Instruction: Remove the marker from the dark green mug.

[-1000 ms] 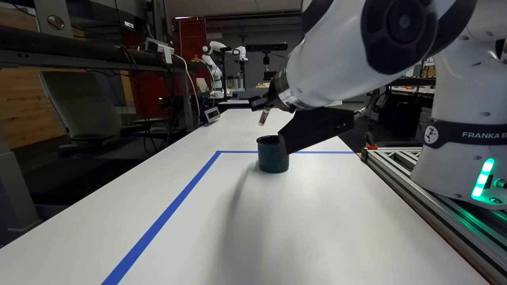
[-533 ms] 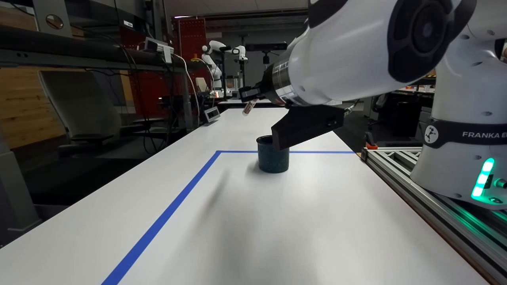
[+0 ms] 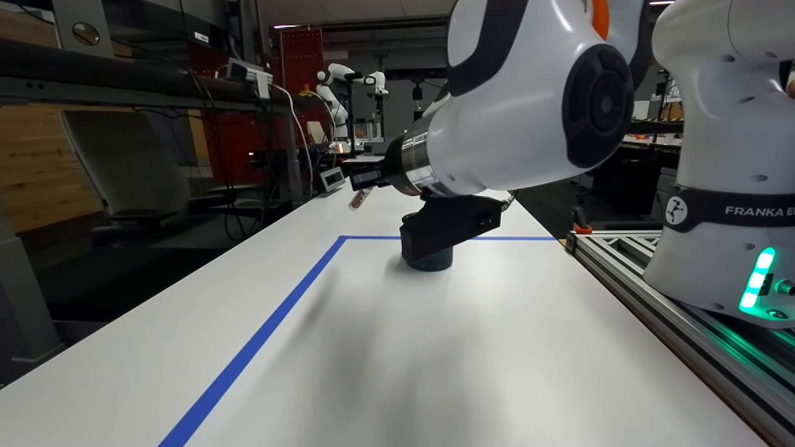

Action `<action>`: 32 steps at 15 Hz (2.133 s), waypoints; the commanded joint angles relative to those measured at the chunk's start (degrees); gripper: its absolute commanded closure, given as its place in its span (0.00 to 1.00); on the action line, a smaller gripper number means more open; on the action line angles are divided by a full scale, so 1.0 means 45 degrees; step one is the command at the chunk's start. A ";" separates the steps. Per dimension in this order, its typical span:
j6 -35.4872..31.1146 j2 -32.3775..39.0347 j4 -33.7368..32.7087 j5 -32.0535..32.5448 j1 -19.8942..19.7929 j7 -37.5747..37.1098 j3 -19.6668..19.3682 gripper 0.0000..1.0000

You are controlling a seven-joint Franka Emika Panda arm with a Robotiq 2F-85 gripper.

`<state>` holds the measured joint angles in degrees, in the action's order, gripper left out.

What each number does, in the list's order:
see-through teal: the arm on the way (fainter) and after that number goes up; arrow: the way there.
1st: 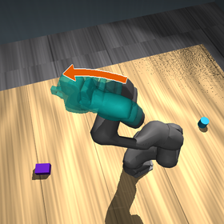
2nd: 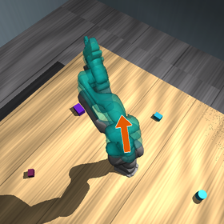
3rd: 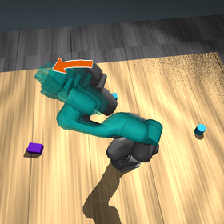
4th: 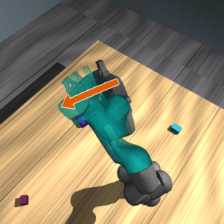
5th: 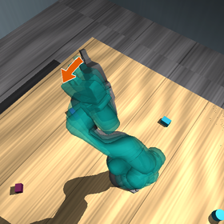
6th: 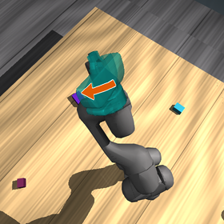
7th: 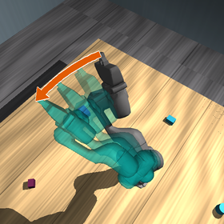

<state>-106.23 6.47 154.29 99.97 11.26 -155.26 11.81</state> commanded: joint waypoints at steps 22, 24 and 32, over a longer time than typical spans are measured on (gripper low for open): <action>-0.4189 0.1454 -0.1248 0.2711 -0.1317 -0.0665 -0.0550 0.95; -0.4204 0.1554 -0.1244 0.2765 -0.1370 -0.0666 -0.0557 0.95; -0.3690 0.2254 -0.1390 0.3057 -0.1480 -0.0663 -0.0597 0.95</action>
<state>-124.52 14.32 148.66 111.02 4.84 -155.40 9.25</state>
